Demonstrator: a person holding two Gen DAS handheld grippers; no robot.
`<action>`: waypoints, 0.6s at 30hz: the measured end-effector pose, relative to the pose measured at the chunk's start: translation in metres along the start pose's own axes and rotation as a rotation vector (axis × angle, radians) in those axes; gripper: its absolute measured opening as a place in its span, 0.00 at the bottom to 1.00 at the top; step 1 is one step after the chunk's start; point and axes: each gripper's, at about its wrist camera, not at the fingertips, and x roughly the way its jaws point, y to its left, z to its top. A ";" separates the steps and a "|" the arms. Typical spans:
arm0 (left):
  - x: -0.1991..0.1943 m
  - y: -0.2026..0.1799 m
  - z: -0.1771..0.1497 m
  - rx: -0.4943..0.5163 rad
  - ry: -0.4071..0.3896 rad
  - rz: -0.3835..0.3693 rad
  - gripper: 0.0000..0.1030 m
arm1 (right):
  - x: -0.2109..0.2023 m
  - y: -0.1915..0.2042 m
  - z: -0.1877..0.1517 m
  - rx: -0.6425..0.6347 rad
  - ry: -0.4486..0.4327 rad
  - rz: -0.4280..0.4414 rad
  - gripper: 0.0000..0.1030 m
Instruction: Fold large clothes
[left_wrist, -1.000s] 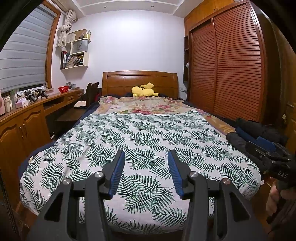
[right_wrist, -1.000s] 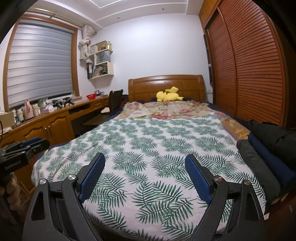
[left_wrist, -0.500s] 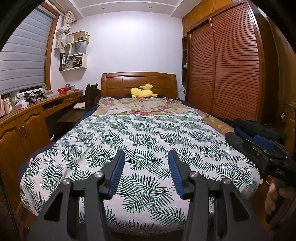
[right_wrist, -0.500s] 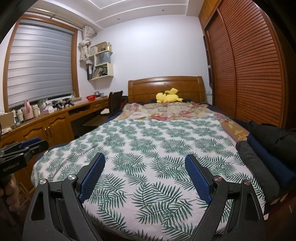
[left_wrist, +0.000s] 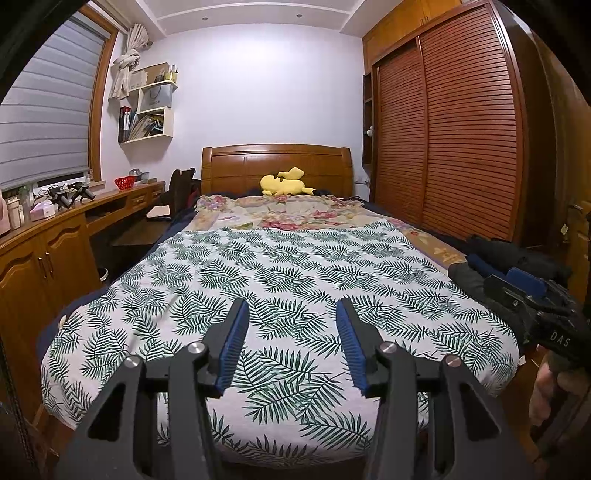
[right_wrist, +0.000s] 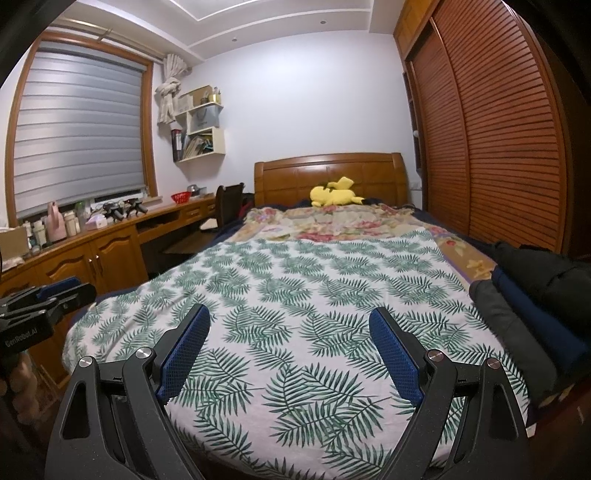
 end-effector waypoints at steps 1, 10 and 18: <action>0.000 0.000 0.000 0.000 0.000 0.001 0.47 | 0.000 0.000 0.000 -0.001 0.000 0.000 0.87; -0.002 -0.001 0.000 0.003 -0.003 0.000 0.47 | -0.001 -0.001 0.003 0.002 -0.002 -0.003 0.87; -0.002 -0.002 -0.001 0.002 -0.004 0.000 0.47 | -0.001 -0.003 0.003 0.004 -0.003 -0.005 0.87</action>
